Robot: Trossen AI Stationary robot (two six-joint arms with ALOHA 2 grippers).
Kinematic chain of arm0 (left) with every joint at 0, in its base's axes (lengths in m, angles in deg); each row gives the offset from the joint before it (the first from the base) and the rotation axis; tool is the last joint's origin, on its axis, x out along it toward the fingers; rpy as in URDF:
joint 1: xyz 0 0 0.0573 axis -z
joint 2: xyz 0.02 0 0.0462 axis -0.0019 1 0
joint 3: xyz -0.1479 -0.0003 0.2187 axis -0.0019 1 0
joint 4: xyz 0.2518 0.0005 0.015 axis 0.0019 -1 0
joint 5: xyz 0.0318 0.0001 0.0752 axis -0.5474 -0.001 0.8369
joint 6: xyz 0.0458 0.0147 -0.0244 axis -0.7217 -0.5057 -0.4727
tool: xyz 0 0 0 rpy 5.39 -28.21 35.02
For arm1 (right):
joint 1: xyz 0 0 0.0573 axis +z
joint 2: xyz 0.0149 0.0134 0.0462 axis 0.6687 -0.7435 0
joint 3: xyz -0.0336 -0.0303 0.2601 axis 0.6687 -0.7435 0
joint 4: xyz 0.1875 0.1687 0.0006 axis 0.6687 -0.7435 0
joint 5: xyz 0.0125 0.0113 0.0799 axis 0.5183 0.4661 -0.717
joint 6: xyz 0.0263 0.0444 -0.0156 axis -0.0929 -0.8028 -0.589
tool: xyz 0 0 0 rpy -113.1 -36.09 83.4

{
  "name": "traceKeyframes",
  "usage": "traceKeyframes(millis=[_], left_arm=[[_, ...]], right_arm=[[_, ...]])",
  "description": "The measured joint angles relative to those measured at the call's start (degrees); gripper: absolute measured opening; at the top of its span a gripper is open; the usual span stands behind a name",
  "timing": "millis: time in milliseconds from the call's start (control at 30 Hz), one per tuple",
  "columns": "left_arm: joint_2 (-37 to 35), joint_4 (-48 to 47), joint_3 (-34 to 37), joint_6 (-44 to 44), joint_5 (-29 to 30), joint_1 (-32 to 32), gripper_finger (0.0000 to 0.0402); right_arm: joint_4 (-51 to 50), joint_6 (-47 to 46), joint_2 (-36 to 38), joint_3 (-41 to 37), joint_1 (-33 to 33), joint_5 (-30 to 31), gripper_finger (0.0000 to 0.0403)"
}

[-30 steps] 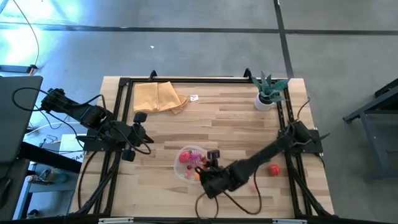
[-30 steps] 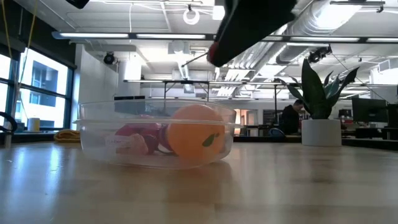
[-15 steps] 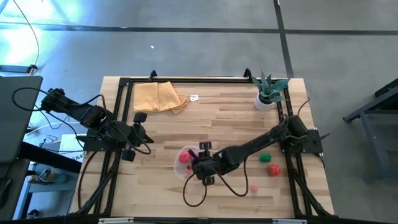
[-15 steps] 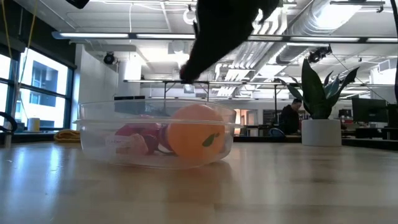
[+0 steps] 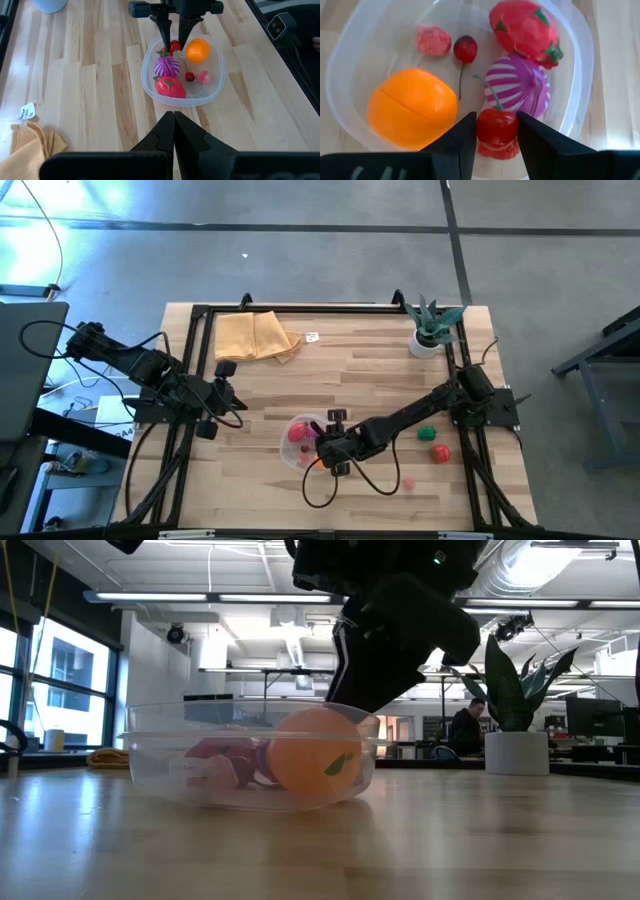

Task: Pick and placing Produce into tupperware
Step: Put the cherry into the bin

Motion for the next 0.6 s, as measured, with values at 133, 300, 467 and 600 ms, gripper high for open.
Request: traceKeyframes(millis=[133, 300, 467, 600], left_arm=[[0.0, 0.0, 0.0, 0.0, 0.0, -0.02, 0.0001], [0.02, 0.0, 0.0, -0.01, -0.01, 0.0, 0.0001], [0.0, 0.0, 0.0, 0.0, 0.0, -0.02, 0.0001], [0.0, 0.0, 0.0, -0.01, -0.01, -0.02, 0.0001]], right_arm=[[0.17, -0.83, 0.0, -0.01, 0.04, -0.31, 0.0124], [0.07, -1.31, 0.0, -0.01, 0.04, -0.46, 0.0124], [-0.03, -1.5, 0.0, -0.01, 0.04, -0.48, 0.0124], [-0.03, -1.34, 0.0, -0.01, 0.04, -0.39, 0.0124]])
